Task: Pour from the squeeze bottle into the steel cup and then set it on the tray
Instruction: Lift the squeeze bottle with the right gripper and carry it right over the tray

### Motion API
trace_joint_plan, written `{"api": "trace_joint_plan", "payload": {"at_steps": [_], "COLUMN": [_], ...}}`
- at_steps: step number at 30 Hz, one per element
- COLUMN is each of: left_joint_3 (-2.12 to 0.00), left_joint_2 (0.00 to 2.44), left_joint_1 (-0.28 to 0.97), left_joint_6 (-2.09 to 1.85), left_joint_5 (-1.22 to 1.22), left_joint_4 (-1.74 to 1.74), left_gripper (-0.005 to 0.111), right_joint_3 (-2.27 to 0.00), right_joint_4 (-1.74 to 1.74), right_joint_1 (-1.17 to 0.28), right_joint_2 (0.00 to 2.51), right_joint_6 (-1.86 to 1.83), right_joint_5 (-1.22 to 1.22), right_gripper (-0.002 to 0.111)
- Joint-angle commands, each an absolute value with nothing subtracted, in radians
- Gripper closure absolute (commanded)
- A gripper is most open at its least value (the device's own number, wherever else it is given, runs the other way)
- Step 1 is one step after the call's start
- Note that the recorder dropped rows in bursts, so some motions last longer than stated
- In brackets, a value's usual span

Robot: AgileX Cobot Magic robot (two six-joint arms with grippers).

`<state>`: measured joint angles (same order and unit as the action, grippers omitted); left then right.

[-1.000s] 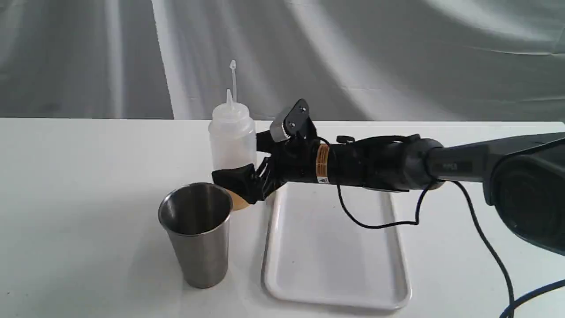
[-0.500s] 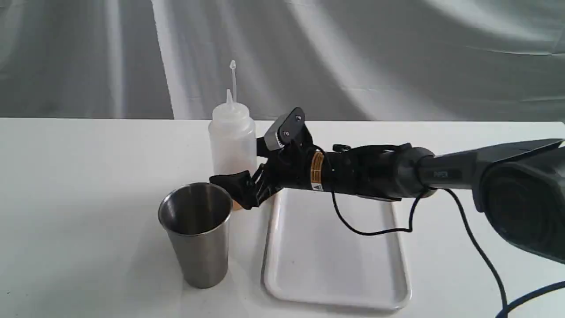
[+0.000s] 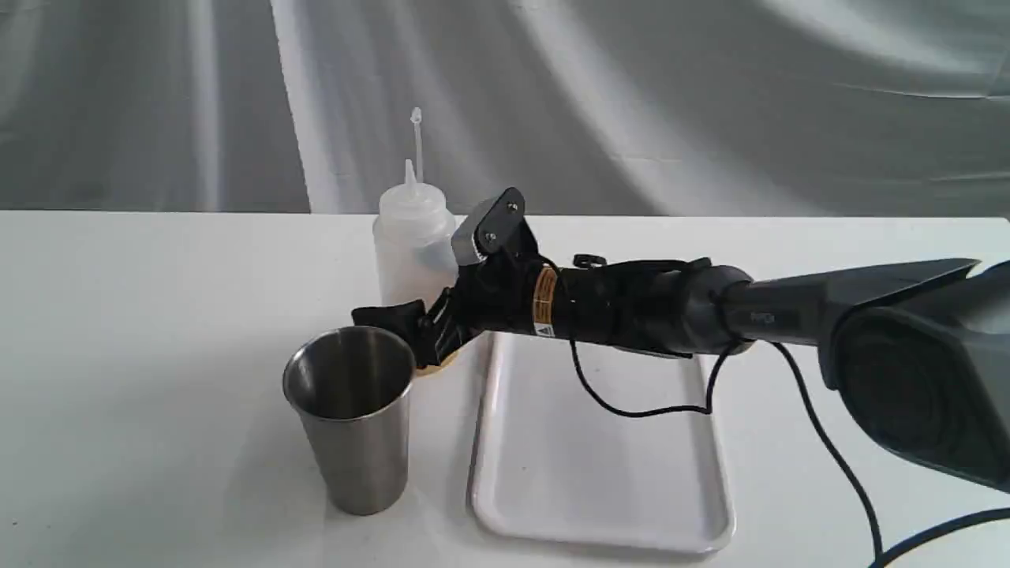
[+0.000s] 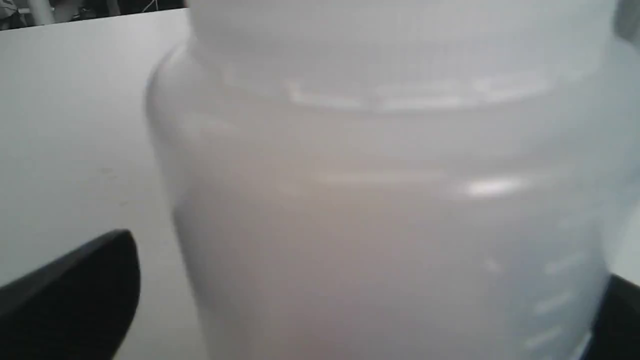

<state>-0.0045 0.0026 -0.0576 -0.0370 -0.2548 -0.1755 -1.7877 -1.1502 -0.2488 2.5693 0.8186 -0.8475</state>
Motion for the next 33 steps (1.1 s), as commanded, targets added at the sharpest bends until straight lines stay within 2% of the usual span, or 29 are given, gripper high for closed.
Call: {"api": "trace_joint_plan", "payload": {"at_steps": [1, 6, 11, 14, 19, 33], "left_joint_3": [0.000, 0.000, 0.000, 0.000, 0.000, 0.000], "left_joint_2": [0.000, 0.000, 0.000, 0.000, 0.000, 0.000], "left_joint_1": [-0.060, -0.060, -0.060, -0.060, -0.060, -0.060], "left_joint_6": [-0.029, -0.031, -0.031, -0.031, -0.029, -0.032], "left_joint_5": [-0.242, -0.242, -0.242, -0.242, -0.242, -0.242], "left_joint_4": [-0.175, -0.175, -0.175, -0.175, -0.175, -0.175], "left_gripper": [0.098, 0.098, 0.098, 0.098, 0.098, 0.098], "right_joint_3": [-1.794, -1.794, -1.794, -1.794, -1.794, -1.728], "right_joint_4": [-1.139, -1.139, -1.132, -1.132, -1.132, -1.165], "right_joint_1": [-0.251, -0.251, -0.251, -0.251, -0.249, -0.219], "right_joint_2": [2.569, 2.569, 2.569, 2.569, 2.567, 2.527], "right_joint_6": [0.823, 0.823, 0.823, 0.838, 0.855, 0.870], "right_joint_5": [-0.850, -0.850, -0.875, -0.882, -0.887, -0.892], "right_gripper": [0.007, 0.027, 0.054, 0.063, 0.072, 0.074]}}
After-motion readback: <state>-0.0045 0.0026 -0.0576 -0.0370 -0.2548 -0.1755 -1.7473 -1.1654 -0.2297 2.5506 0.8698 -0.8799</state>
